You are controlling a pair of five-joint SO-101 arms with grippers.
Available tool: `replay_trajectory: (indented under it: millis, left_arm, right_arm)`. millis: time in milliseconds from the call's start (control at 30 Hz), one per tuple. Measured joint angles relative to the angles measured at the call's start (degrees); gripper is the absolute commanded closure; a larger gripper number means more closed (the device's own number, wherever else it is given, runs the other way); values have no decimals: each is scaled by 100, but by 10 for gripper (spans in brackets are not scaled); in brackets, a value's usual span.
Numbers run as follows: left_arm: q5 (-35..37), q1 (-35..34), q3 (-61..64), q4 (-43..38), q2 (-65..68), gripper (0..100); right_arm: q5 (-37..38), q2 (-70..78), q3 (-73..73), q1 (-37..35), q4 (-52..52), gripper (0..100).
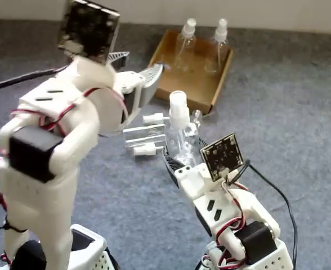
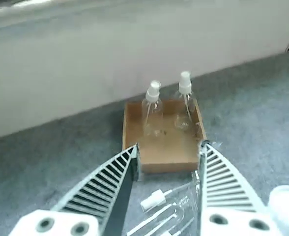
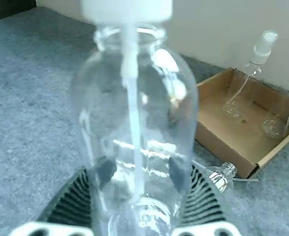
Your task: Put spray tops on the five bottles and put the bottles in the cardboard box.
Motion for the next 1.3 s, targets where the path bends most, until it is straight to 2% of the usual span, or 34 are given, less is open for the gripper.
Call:
replay_trajectory:
  millis: [333,533,800,1033,1300]
  left_arm:
    - [0,756,202,-9,35,810]
    - [0,774,114,-9,35,811]
    - [0,413,-932,-9,35,811]
    - [0,958,-1029,325,35,811]
    - [26,985,343,466,-70,811]
  right_arm:
    - [0,105,0,0,18,994]
    - [0,105,0,0,18,994]
    - [0,114,0,0,18,994]
    - [0,114,0,0,18,994]
    - [26,158,114,-18,35,994]
